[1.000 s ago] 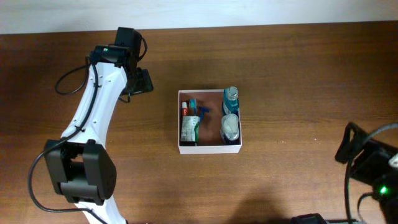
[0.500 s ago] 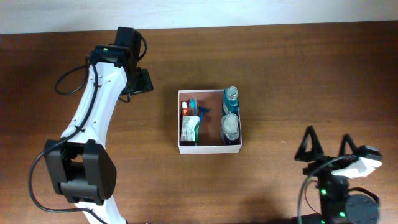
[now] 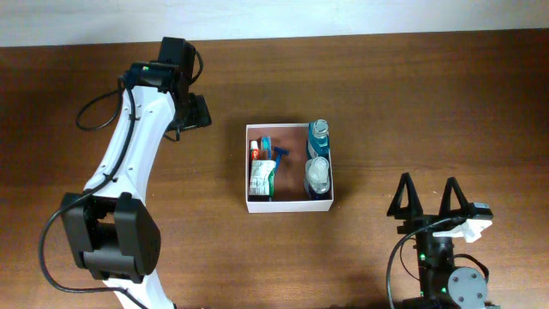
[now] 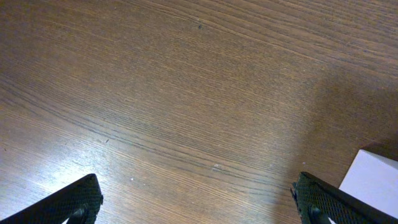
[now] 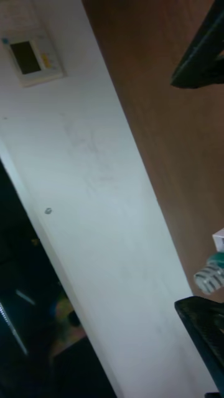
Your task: Pack container
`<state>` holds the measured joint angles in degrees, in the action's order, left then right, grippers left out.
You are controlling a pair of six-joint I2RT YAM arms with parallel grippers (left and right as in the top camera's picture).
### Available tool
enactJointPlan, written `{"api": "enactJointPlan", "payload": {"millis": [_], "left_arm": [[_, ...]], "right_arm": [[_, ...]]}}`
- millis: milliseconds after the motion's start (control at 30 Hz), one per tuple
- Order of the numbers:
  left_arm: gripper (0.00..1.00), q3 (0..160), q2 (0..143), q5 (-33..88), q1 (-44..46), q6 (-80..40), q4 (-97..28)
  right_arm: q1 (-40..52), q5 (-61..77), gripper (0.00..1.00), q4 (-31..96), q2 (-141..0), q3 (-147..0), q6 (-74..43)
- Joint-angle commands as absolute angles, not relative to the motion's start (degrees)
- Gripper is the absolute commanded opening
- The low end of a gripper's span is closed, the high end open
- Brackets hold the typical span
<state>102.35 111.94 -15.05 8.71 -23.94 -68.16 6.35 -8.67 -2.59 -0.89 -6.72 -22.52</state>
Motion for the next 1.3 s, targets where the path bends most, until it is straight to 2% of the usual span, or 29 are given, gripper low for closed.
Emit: {"api": "enactJointPlan", "payload": {"millis": [0,133,267,467,733,1267], "left_arm": [[1.00,103.2,110.5,-15.4,8.6,-23.5,-68.2],[1.00,103.2,110.6,-15.4,8.6,-23.5,-68.2],[0.99,103.2,110.6,-15.4,8.6,-23.5,-68.2],[0.99,103.2,110.6,-15.4,8.6,-23.5,-68.2],[1.00,103.2,110.6,-15.4,8.6,-23.5,-68.2],[0.99,103.2,110.6,-15.4,8.6,-23.5,-68.2]], "right_arm": [[5.8,-8.1,0.98,-4.3,-0.2,-4.1,-22.7],[5.8,-7.7,0.98,-4.3,-0.2,-2.0,-22.5],[5.8,0.2,0.98,-4.7,-0.2,-0.3,-13.7],[5.8,-0.7,0.98,-3.2,-0.2,-0.3,-8.8],[5.1,-3.7,0.98,4.3,-0.2,-0.3,-8.8],[5.1,-3.6,0.98,4.3,-0.2,-0.3,-8.8]]}}
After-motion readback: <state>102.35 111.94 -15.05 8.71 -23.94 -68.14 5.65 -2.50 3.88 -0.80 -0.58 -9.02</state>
